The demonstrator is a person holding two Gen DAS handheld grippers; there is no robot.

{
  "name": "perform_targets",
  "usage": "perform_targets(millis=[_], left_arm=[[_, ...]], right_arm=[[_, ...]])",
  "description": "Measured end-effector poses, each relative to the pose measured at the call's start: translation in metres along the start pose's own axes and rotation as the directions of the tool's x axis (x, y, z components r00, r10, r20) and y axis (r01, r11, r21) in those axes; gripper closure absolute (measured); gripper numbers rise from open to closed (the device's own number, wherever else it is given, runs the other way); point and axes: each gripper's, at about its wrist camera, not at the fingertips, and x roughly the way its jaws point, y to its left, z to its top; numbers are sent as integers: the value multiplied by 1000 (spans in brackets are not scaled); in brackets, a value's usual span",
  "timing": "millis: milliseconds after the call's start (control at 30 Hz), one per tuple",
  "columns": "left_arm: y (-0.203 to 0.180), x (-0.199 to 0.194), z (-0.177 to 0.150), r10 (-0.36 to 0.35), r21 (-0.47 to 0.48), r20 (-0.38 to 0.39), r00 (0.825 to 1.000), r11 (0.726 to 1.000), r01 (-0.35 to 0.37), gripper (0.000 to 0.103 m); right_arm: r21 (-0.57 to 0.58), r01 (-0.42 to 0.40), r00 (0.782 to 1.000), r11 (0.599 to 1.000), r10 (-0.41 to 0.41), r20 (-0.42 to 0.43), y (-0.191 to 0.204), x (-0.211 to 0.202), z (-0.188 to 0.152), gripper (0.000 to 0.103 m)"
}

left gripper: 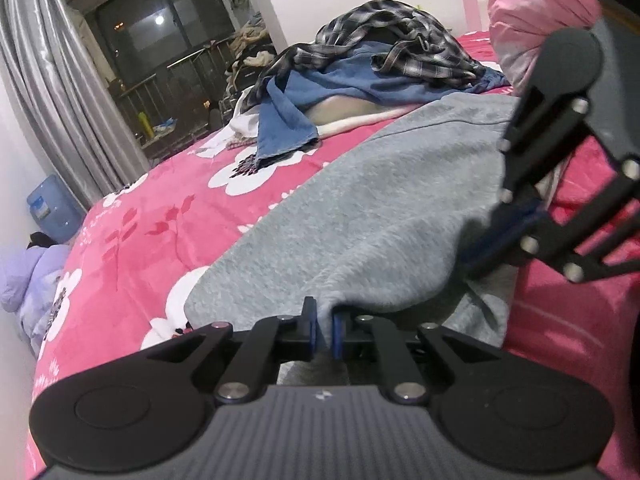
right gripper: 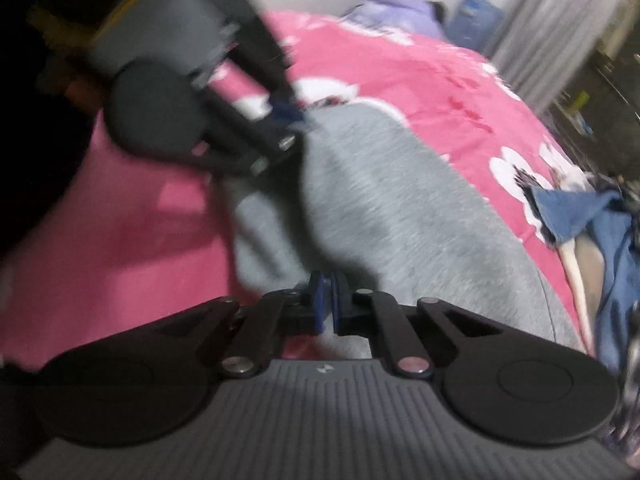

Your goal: Fold clothes

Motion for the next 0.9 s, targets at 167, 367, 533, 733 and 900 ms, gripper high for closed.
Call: perform_targets(millis=[167, 367, 533, 733, 900], left_arm=[[0, -1, 0, -3, 21, 8, 1000, 1000, 2, 94], [-14, -2, -2, 2, 153, -4, 1000, 988, -1, 93], [-44, -17, -5, 76, 349, 67, 995, 932, -95, 82], [-68, -32, 0, -61, 370, 94, 994, 929, 22, 81], [-77, -29, 5, -199, 370, 68, 978, 915, 160, 84]], right_arm=[[130, 13, 1000, 991, -15, 19, -10, 11, -2, 101], [140, 95, 995, 986, -99, 25, -11, 27, -7, 103], [293, 80, 995, 953, -96, 40, -29, 26, -12, 103], [432, 47, 994, 901, -86, 70, -46, 21, -21, 103], [499, 24, 993, 866, -80, 91, -57, 21, -28, 103]])
